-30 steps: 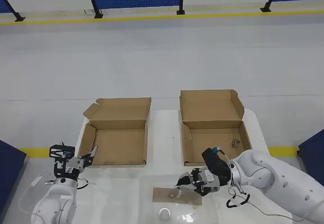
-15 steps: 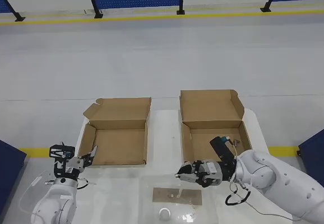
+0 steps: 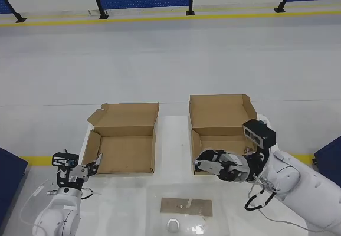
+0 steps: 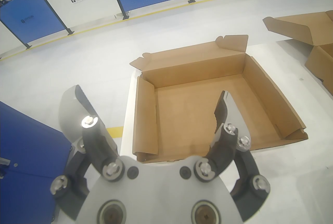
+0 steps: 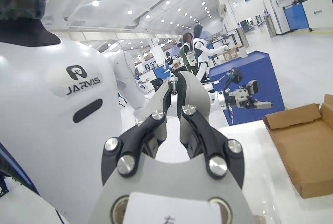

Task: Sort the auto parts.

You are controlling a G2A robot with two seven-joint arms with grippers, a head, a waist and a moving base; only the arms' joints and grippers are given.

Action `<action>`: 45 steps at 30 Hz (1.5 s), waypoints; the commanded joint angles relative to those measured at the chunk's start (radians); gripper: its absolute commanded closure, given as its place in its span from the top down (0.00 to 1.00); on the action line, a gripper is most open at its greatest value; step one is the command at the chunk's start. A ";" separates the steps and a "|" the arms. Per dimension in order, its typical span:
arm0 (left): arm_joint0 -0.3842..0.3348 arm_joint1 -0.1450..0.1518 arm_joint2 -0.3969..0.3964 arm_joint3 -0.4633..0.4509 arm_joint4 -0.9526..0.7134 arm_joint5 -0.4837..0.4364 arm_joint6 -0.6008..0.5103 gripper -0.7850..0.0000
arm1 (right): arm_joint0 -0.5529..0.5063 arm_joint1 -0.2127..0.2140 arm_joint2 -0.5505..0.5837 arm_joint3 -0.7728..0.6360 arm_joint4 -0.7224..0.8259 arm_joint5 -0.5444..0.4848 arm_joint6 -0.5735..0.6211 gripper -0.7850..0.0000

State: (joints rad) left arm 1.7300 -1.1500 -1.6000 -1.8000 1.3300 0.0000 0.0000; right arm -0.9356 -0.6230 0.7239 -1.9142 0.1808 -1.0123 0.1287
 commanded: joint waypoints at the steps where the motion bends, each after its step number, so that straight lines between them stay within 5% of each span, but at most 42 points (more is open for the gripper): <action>1: 0.000 0.000 0.000 0.000 0.000 0.000 0.000 1.00 | -0.006 -0.004 0.025 -0.019 0.045 0.000 0.028 0.00; 12: 0.000 0.000 0.000 0.000 0.000 0.000 0.000 1.00 | -0.011 -0.006 0.024 -0.028 0.051 0.000 0.023 0.00; 20: 0.000 0.000 0.000 0.000 0.000 0.000 0.000 1.00 | -0.028 -0.051 0.073 -0.142 0.180 0.000 0.038 0.00; 29: 0.000 0.000 0.000 0.000 0.000 0.000 0.000 1.00 | -0.069 -0.118 0.176 -0.181 0.365 0.000 0.199 0.00; 45: 0.000 0.000 0.000 0.000 0.000 0.000 0.000 1.00 | -0.087 -0.150 0.190 -0.243 0.439 0.000 0.171 0.00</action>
State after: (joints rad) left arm 1.7300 -1.1500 -1.6000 -1.8000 1.3300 0.0000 0.0000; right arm -1.0210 -0.7676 0.9101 -2.1560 0.6066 -1.0123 0.2966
